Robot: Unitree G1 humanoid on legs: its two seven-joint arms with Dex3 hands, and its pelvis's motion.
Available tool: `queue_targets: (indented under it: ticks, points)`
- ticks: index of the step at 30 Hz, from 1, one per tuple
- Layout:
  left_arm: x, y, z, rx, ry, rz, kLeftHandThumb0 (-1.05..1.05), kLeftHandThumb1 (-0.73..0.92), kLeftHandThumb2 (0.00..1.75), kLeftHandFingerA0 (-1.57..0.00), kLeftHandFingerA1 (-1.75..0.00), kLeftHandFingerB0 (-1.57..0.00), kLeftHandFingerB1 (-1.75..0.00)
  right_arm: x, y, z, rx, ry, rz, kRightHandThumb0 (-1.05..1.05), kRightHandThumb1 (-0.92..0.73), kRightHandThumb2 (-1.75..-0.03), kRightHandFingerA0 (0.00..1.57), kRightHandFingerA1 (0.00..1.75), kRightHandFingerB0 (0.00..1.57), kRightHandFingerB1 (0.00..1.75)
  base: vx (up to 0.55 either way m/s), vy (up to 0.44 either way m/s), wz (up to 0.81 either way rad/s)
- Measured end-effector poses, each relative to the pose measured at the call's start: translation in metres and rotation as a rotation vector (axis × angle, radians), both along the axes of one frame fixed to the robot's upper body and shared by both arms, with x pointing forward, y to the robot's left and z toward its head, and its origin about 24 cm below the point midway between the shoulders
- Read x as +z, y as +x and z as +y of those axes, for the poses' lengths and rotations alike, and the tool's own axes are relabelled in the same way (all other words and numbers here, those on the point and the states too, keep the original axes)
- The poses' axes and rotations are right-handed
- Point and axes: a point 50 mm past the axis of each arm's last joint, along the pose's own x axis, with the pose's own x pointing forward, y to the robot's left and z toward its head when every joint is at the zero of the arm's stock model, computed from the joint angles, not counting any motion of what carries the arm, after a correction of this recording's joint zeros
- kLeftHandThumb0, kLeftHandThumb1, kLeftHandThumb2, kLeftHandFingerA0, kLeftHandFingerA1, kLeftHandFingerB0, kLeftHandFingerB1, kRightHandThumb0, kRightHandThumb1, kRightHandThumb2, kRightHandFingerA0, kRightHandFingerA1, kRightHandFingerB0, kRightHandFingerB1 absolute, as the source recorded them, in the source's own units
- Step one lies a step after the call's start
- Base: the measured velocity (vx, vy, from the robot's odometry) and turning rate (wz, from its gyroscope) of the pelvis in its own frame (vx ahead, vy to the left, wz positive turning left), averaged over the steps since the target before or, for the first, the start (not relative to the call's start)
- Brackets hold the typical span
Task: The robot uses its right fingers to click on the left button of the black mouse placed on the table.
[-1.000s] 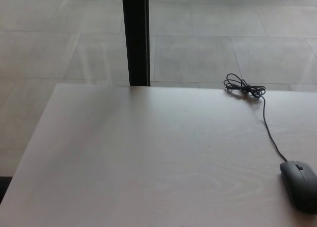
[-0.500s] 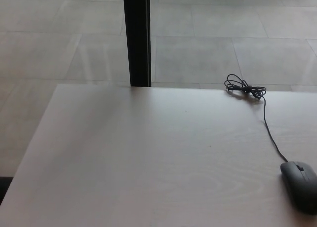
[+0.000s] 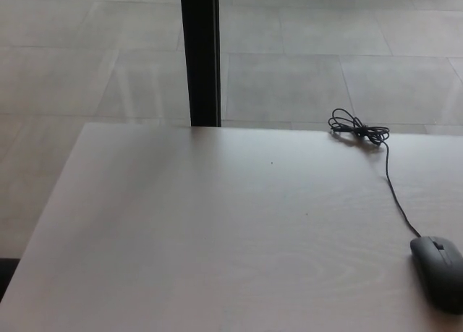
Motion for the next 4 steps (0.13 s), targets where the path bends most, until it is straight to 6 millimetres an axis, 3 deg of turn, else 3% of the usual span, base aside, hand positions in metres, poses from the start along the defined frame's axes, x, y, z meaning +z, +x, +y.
queue_targets:
  ticks: [3,4]
  points:
    - [0.0000,0.0002,0.0000,0.000,0.000,0.000,-1.03,0.79,0.90,-0.66,-0.65,-0.44,-0.49,-0.0100,-0.0036,0.0030,-0.028,0.071,-0.027,-0.68,-0.92,-0.69,0.24,0.34,0.17,0.27,0.00,0.000,0.00]
    - [0.0000,0.0002,0.0000,0.000,0.000,0.000,-0.96,0.92,0.78,-0.66,-0.63,-0.42,-0.46,-0.0127,-0.0045,0.0040,-0.035,0.089,-0.034,-0.69,-0.92,-0.69,0.24,0.34,0.17,0.27,0.00,0.000,0.00]
